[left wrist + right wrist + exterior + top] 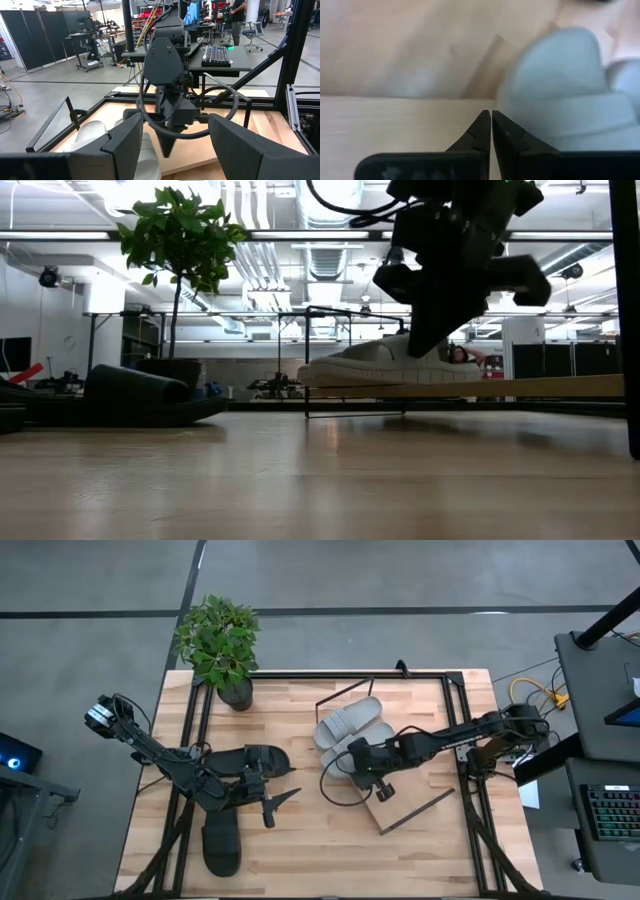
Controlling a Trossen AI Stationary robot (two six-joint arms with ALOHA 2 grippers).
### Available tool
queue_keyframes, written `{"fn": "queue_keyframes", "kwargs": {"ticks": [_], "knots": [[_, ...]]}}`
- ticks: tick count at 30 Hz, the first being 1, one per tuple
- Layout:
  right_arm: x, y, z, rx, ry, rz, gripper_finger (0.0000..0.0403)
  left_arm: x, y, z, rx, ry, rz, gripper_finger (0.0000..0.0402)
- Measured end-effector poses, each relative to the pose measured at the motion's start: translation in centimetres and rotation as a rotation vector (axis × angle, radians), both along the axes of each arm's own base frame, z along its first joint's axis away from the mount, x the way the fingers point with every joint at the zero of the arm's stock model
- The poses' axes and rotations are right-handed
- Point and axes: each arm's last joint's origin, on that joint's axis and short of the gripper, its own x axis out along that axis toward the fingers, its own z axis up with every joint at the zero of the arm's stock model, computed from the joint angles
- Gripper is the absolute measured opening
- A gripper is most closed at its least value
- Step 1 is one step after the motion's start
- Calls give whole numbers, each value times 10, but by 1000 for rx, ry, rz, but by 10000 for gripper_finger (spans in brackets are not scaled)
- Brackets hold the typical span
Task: Pick and place slides into the shelf
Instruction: Put the gray slide on the shelf
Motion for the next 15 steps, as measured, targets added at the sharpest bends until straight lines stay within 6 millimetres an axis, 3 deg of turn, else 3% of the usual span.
{"fn": "queue_keyframes", "kwargs": {"ticks": [8, 15], "knots": [[6, 6, 0, 83, -46, 62, 8, 0, 0, 0, 0, 0, 0, 211], [18, 11, -21, 54, -34, 107, 8, 0, 0, 0, 0, 0, 0, 211]]}}
